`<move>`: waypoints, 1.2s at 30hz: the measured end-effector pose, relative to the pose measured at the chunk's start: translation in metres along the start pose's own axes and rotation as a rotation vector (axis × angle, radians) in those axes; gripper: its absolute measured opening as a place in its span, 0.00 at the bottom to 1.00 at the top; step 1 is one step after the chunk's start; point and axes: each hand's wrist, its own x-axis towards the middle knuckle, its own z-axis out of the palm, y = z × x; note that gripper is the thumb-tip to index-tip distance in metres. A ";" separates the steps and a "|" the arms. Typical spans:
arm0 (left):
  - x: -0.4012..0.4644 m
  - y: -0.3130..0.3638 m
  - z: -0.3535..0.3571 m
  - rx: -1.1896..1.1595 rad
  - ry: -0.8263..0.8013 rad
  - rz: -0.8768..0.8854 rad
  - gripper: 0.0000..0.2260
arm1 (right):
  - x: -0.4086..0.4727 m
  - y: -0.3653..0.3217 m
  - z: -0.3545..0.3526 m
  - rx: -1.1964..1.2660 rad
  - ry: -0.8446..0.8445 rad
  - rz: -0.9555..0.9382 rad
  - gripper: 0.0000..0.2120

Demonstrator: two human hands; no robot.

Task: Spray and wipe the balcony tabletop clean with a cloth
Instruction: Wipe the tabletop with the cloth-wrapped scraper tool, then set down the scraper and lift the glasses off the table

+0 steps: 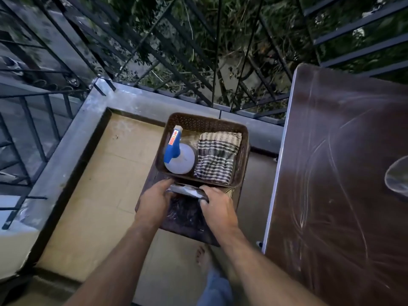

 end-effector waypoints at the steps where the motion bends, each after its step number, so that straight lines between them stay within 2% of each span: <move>1: 0.002 0.000 0.001 0.000 -0.007 0.001 0.16 | 0.002 0.001 0.002 -0.002 0.003 0.005 0.20; 7: 0.004 0.000 0.005 0.027 -0.012 0.036 0.17 | 0.006 0.008 0.008 0.024 0.020 0.016 0.19; 13: -0.001 0.006 0.004 0.063 -0.034 -0.016 0.17 | 0.005 0.007 0.004 -0.036 0.024 -0.024 0.22; 17: -0.019 0.023 -0.004 0.030 -0.017 -0.151 0.27 | -0.006 0.005 -0.010 -0.069 0.012 -0.064 0.26; 19: -0.035 0.032 -0.009 0.003 0.037 -0.167 0.28 | -0.016 0.005 -0.020 -0.073 -0.013 -0.084 0.29; 25: -0.091 0.082 -0.027 -0.019 0.208 -0.006 0.24 | -0.061 0.010 -0.078 -0.086 0.069 -0.168 0.25; 32: -0.138 0.157 -0.027 0.012 0.209 0.174 0.27 | -0.108 0.046 -0.174 -0.099 0.241 -0.270 0.19; 36: -0.163 0.211 -0.017 -0.040 0.193 0.265 0.28 | -0.128 0.080 -0.226 -0.052 0.326 -0.247 0.20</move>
